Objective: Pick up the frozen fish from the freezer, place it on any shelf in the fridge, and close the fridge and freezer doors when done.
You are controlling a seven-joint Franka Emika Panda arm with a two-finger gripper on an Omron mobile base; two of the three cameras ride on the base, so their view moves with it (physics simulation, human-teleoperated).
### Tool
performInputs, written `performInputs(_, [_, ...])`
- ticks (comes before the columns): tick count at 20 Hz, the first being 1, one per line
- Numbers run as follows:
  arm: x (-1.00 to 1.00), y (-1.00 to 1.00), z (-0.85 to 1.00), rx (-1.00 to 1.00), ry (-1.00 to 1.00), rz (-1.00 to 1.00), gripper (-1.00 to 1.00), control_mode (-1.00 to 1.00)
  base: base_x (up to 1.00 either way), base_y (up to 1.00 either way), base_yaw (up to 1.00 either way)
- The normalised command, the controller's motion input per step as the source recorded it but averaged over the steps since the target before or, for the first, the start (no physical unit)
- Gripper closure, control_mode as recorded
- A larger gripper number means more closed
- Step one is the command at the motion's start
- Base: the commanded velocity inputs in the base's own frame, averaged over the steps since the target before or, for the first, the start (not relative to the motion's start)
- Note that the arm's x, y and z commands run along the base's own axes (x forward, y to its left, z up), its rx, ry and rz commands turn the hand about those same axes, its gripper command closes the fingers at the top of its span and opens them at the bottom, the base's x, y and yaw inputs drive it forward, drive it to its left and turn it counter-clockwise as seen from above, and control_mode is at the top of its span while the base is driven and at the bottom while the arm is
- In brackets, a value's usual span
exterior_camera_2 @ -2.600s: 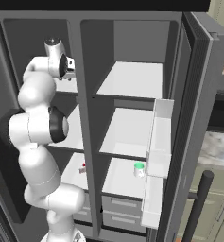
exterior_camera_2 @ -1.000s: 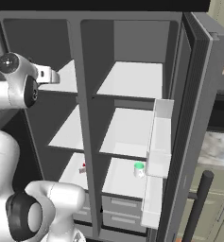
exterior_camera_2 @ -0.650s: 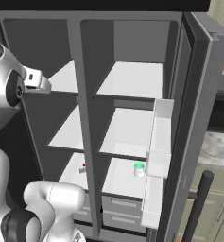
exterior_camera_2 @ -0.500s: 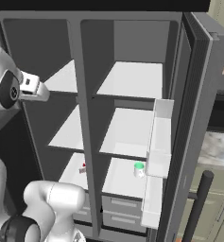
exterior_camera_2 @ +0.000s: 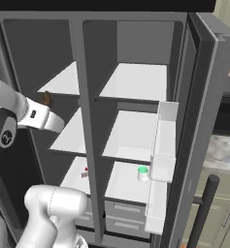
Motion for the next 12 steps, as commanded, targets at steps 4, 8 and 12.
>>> performInputs(4, [-0.52,-1.00,0.14,0.01,-0.11,-0.16,1.00,-1.00,0.00,0.00,0.00])
performInputs(8, [0.11,-1.00,0.35,0.08,0.00,-0.23,1.00,-1.00,0.00,0.00,0.00])
performInputs(12, [0.70,-1.00,0.43,0.09,0.00,-0.18,1.00,-1.00,0.00,0.00,0.00])
